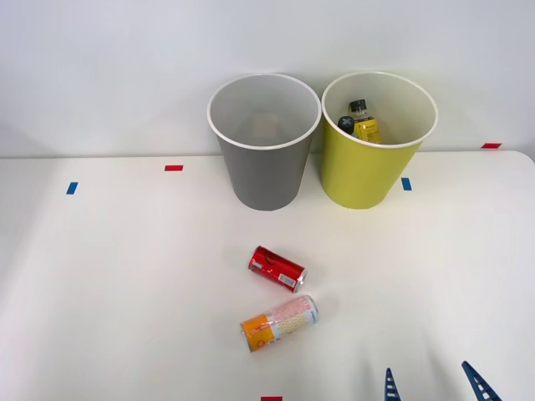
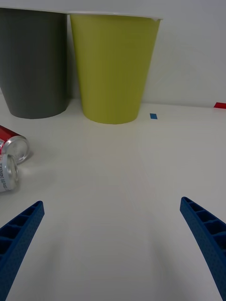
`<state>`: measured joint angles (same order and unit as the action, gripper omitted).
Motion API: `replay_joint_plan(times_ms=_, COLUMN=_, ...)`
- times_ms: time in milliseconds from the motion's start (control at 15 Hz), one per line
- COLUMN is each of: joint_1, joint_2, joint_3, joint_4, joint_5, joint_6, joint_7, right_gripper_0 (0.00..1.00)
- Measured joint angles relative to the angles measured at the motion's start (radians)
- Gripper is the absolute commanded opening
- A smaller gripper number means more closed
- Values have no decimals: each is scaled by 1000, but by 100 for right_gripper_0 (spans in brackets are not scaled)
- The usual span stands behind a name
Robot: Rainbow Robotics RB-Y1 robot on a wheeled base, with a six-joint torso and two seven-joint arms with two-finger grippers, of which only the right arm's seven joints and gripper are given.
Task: Put cans in the gray bin, plastic bottles in the light green bin
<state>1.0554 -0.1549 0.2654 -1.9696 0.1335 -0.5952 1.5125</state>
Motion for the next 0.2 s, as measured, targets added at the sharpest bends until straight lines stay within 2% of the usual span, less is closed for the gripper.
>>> replay_joint_plan(times_ms=200, joint_1=0, joint_2=0, joint_3=0, joint_4=0, joint_5=0, joint_6=0, joint_7=0, right_gripper_0=100)
